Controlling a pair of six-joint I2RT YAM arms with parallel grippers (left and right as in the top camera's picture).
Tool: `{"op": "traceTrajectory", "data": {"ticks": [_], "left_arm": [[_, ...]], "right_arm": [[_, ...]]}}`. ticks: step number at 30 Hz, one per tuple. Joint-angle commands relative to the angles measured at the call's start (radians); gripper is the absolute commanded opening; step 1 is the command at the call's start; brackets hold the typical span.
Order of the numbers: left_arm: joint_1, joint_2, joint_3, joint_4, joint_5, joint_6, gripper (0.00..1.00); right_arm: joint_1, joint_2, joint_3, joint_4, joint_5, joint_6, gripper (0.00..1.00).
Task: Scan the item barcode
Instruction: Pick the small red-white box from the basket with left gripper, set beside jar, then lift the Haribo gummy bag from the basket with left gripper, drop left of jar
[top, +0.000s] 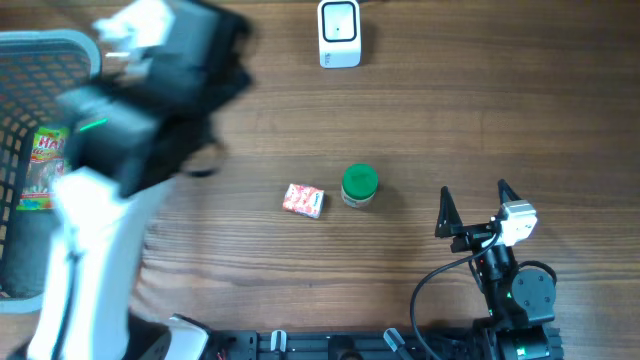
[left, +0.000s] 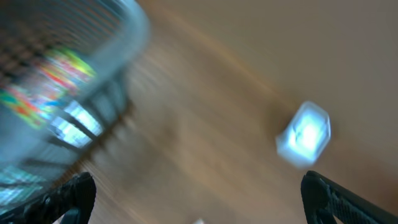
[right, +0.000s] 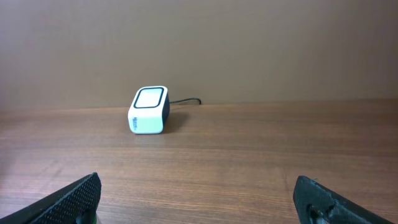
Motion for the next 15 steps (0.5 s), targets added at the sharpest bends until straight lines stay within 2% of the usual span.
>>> {"op": "traceTrajectory", "data": {"ticks": [1,2,3,7,11,15], "left_arm": [[0.291,-0.060,0.041,-0.055,-0.095,-0.126,1.00],[0.395,-0.061,0.041,-0.078,-0.071,-0.187,1.00],[0.546,-0.051,0.039,-0.085,0.021,-0.217,1.00],[0.923,0.092,0.039,-0.064,0.304,-0.198,1.00],[1.065,0.312,0.039,-0.064,0.448,-0.068,1.00],[1.072,0.542,0.039,-0.018,0.451,0.035,1.00]], "right_arm": [[0.002,-0.006,-0.005,0.004,-0.011,-0.018,1.00],[0.002,-0.006,-0.005,0.004,-0.011,-0.018,1.00],[0.002,-0.006,-0.005,0.004,-0.011,-0.018,1.00],[0.002,-0.006,-0.005,0.004,-0.011,-0.018,1.00],[0.002,-0.006,-0.005,0.004,-0.011,-0.018,1.00],[0.002,-0.006,-0.005,0.004,-0.011,-0.018,1.00]]}}
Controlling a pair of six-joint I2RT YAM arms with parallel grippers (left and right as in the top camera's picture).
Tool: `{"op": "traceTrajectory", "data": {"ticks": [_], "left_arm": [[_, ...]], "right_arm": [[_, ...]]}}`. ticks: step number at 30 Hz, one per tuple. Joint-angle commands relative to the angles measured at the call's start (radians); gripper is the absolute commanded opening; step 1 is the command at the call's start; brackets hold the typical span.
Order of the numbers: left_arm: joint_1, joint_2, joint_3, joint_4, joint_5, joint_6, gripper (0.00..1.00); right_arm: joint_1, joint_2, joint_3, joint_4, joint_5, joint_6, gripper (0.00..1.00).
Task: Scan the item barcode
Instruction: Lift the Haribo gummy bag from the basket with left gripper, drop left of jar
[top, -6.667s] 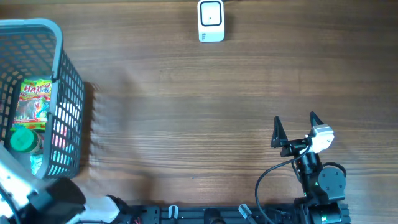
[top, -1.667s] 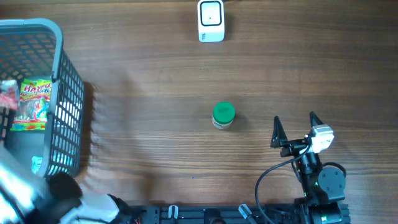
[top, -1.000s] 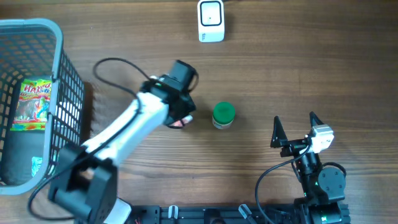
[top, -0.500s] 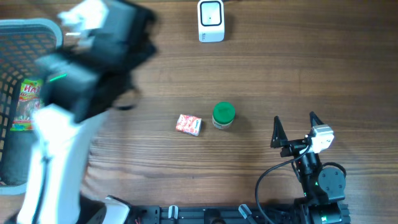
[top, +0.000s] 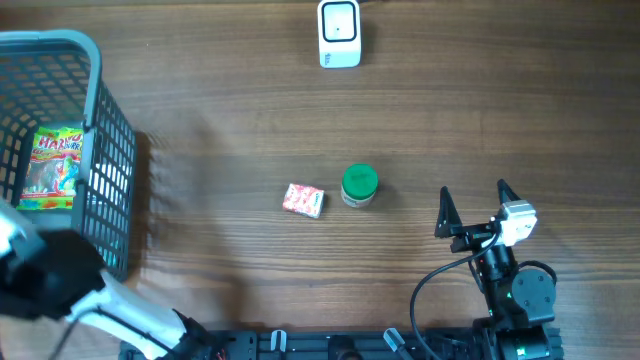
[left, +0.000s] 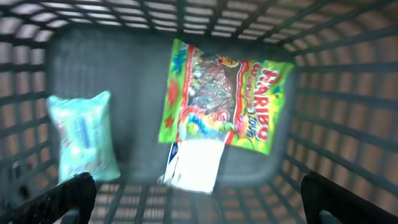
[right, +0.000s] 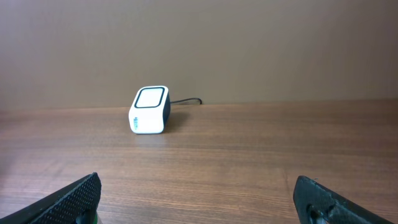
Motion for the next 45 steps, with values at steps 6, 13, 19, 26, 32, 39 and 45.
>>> {"op": "traceTrajectory", "data": {"ticks": [6,13,19,26,32,39,45], "left_arm": [[-0.024,0.307,0.003,0.127,0.043,0.108,1.00],[-0.059,0.368,-0.163,0.212,0.027,0.103,1.00],[-0.061,0.368,-0.196,0.192,-0.054,0.100,1.00],[-0.071,0.368,-0.354,0.306,-0.055,0.101,0.57],[-0.071,0.311,-0.377,0.307,-0.079,0.108,0.04],[-0.071,-0.159,-0.154,0.185,-0.068,0.103,0.04],[-0.097,-0.648,-0.153,0.149,0.210,0.043,0.04]], "right_arm": [[0.002,-0.006,-0.005,0.005,-0.008,-0.018,1.00],[0.002,-0.006,-0.005,0.005,-0.008,-0.018,1.00],[0.002,-0.006,-0.005,0.005,-0.008,-0.018,1.00],[0.002,-0.006,-0.005,0.005,-0.008,-0.018,1.00],[0.003,-0.006,-0.005,0.005,-0.008,-0.018,1.00],[0.002,-0.006,-0.005,0.005,-0.008,-0.018,1.00],[0.002,-0.006,-0.005,0.005,-0.008,-0.018,1.00]]}}
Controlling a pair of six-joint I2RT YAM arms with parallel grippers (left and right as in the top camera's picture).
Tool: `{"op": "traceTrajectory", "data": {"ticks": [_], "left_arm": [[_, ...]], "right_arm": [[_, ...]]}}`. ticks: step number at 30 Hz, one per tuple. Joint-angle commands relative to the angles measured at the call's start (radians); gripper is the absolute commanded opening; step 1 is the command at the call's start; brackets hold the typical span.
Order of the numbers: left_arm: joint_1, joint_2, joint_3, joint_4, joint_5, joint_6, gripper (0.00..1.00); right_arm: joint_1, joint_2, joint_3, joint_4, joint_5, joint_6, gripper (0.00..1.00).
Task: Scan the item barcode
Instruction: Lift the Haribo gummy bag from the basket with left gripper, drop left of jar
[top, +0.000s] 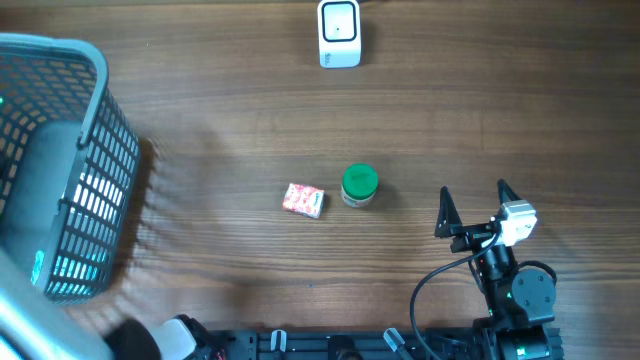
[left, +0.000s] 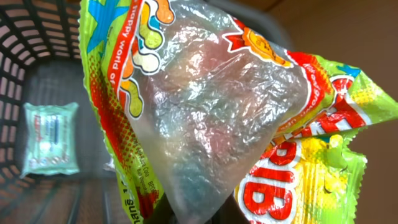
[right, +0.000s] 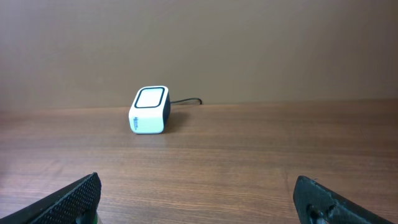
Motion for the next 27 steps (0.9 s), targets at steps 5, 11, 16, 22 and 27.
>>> {"op": "traceTrajectory", "data": {"ticks": [5,11,16,22,27], "left_arm": [[-0.394,-0.237,-0.052,-0.159,0.208,0.043,0.04],[-0.843,-0.204,-0.489,-0.042,-0.108,-0.061,0.04],[-0.983,-0.087,-0.986,0.381,-0.118,-0.229,0.04],[-1.053,0.139,-1.098,0.731,-0.114,-0.228,0.04],[-1.035,0.073,-0.831,0.612,-0.141,-0.077,1.00]], "right_arm": [[0.002,-0.006,-0.005,0.004,-0.008,-0.018,1.00],[0.002,-0.006,-0.005,0.004,-0.008,-0.018,1.00],[0.002,-0.006,-0.005,0.004,-0.008,-0.018,1.00],[0.002,-0.006,-0.005,0.004,-0.008,-0.018,1.00],[0.002,-0.006,-0.005,0.004,-0.008,-0.018,1.00]]}}
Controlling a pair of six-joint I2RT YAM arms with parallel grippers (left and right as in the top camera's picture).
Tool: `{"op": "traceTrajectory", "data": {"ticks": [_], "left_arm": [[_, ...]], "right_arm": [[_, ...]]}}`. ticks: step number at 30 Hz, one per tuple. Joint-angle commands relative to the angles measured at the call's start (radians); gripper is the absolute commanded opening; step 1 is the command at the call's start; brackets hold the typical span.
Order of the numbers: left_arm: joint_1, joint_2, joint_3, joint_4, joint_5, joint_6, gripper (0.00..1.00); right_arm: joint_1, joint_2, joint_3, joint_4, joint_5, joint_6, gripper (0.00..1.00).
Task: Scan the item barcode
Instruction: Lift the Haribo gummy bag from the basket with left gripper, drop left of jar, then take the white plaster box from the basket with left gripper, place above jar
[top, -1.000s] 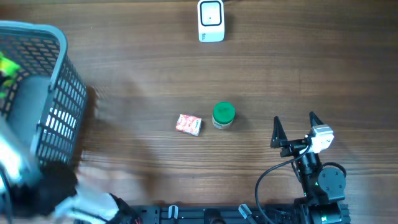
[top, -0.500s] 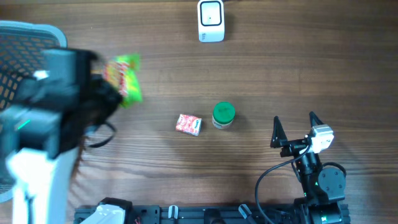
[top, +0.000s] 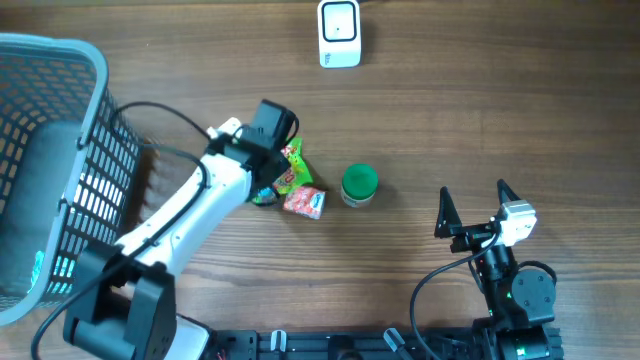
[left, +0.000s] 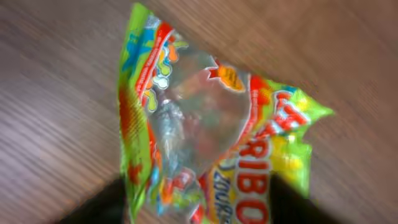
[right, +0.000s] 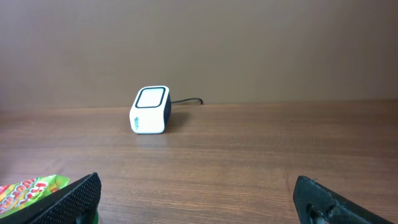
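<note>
A green and red Haribo candy bag (left: 211, 143) lies on the wooden table (top: 480, 110) just left of centre, beside a small red box (top: 303, 200). My left gripper (top: 278, 172) is right over the bag, and its blurred dark fingers (left: 106, 202) stand wide apart on either side of it, open. The white barcode scanner (top: 339, 33) sits at the far edge, screen up, and shows in the right wrist view as well (right: 150, 110). My right gripper (top: 475, 205) rests open near the front right, holding nothing.
A grey mesh basket (top: 95, 170) stands at the left edge. A green-lidded jar (top: 359, 185) sits right of the red box. A corner of the candy bag (right: 28, 186) shows low left in the right wrist view.
The left arm was out of the overhead view with the bag held up over the basket. Now it is at the table's middle, fingers apart, with the bag beside the red box. Right arm unchanged.
The left arm was near the basket, blurred. Then its open gripper looked down into the basket at the candy bag and a pale blue packet. Then the bag hung close before its camera, lifted. Now the bag is at the table's centre with the fingers spread.
</note>
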Motion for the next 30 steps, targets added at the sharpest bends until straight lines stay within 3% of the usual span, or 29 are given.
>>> {"op": "traceTrajectory", "data": {"ticks": [1,4,6,11,16,18,22,26,30], "left_arm": [[0.010,-0.082,0.330,-0.178,-0.083,0.124,1.00],[0.016,-0.106,0.755,-0.513,-0.302,0.137,1.00],[0.062,-0.132,0.893,-0.599,-0.386,0.136,1.00],[0.409,-0.209,0.924,-0.817,-0.346,-0.183,1.00],[0.810,-0.179,0.923,-0.834,-0.101,-0.177,1.00],[0.930,-0.159,0.923,-0.841,-0.076,-0.174,1.00],[1.061,-0.041,0.887,-0.772,-0.027,0.051,1.00],[1.070,0.131,0.828,-0.726,0.107,0.248,1.00],[1.070,0.240,0.737,-0.684,0.115,0.291,1.00]], "right_arm": [[0.002,-0.006,-0.005,0.004,-0.005,-0.018,1.00],[0.002,-0.006,-0.005,0.004,-0.005,-0.018,1.00],[0.002,-0.006,-0.005,0.004,-0.005,-0.018,1.00],[0.002,-0.006,-0.005,0.004,-0.005,-0.018,1.00],[0.002,-0.006,-0.005,0.004,-0.005,-0.018,1.00],[0.002,-0.006,-0.005,0.004,-0.005,-0.018,1.00],[0.002,-0.006,-0.005,0.004,-0.005,-0.018,1.00],[0.002,-0.006,-0.005,0.004,-0.005,-0.018,1.00],[0.002,-0.006,-0.005,0.004,-0.005,-0.018,1.00]]}}
